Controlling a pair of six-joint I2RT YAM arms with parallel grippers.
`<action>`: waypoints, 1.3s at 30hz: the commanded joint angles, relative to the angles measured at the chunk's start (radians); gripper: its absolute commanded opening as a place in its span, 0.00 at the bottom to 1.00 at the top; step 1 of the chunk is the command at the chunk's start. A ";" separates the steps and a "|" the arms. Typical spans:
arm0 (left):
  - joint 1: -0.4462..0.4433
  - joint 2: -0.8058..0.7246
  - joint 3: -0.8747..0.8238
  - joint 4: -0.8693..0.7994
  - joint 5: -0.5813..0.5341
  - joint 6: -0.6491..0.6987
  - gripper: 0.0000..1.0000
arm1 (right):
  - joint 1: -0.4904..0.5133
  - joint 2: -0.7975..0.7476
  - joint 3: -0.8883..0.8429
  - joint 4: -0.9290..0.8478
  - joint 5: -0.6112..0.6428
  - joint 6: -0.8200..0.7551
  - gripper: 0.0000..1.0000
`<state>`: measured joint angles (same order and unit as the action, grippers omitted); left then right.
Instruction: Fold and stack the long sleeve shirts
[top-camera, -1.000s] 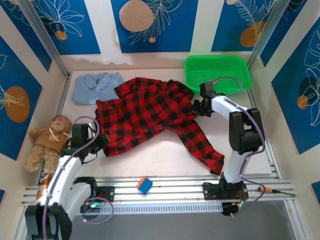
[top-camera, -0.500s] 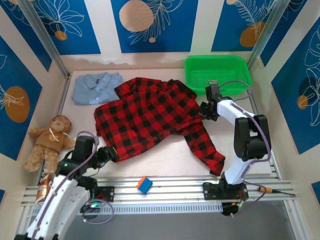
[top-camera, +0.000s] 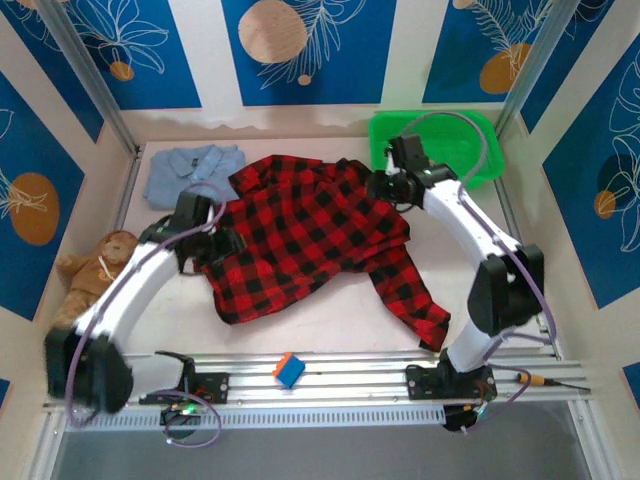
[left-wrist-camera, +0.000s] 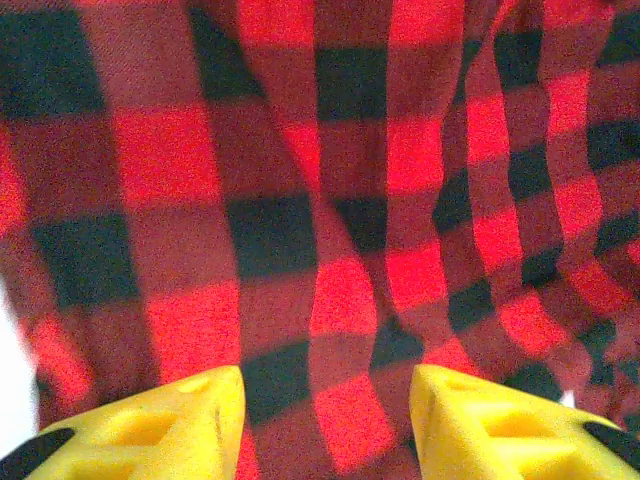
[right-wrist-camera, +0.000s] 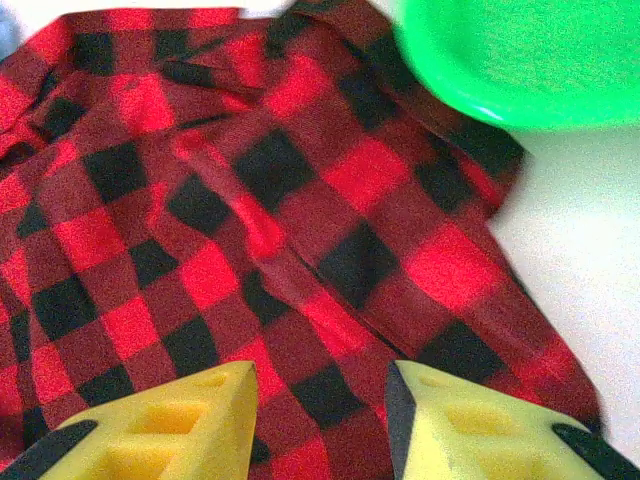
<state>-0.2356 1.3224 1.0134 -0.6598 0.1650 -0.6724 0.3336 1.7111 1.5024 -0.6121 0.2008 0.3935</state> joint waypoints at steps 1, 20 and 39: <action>0.049 0.182 0.105 0.139 -0.008 0.113 0.38 | 0.024 0.178 0.110 -0.106 -0.054 -0.045 0.31; 0.209 0.708 0.285 0.307 -0.117 0.207 0.36 | 0.006 0.663 0.446 -0.104 -0.026 0.408 0.37; 0.290 0.264 0.374 0.078 0.080 0.244 0.92 | 0.090 0.180 -0.062 0.236 -0.062 0.447 0.68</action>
<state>0.0433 1.7851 1.4433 -0.5194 0.1532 -0.4129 0.4137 2.0014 1.4414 -0.4091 0.1638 0.9428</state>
